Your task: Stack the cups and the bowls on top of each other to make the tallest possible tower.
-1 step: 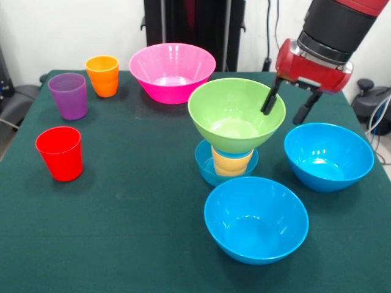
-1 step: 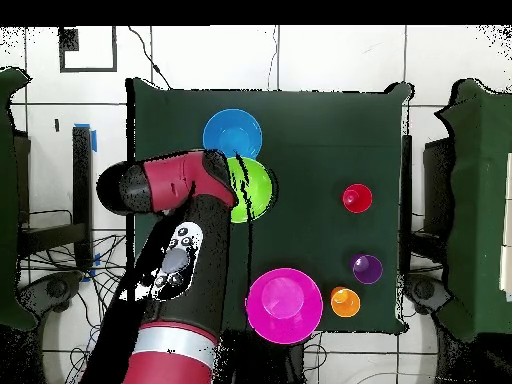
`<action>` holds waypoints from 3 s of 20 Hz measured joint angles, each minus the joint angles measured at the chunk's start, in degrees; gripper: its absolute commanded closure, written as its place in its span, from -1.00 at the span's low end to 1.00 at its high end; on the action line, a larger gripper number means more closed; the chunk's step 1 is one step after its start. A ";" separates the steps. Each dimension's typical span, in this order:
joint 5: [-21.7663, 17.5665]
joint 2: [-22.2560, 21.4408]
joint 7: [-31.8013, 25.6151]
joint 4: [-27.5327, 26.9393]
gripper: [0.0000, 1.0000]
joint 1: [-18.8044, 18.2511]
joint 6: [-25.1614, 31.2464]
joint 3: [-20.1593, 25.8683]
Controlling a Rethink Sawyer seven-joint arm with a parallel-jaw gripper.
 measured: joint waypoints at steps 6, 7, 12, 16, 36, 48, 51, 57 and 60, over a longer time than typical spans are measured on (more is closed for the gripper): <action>0.00 0.01 0.00 -1.12 -1.00 0.99 0.02 -1.59; 0.00 0.01 0.00 -1.19 -1.00 1.31 0.11 -2.03; 0.00 0.00 0.00 -1.86 -1.00 3.01 1.39 -3.76; 0.01 -0.09 0.00 -2.78 -1.00 3.68 2.76 -4.60; 0.01 -4.74 0.00 -2.57 -1.00 2.44 7.00 -11.17; 0.01 -8.55 0.01 4.03 -1.00 -4.89 -4.68 -11.01; 0.01 -10.55 0.01 7.08 -1.00 -10.40 -8.66 -8.15; -0.30 -13.34 -0.01 11.82 -1.00 -21.55 -13.98 -1.39; -1.32 -14.31 -0.01 14.13 -1.00 -28.31 -15.87 3.35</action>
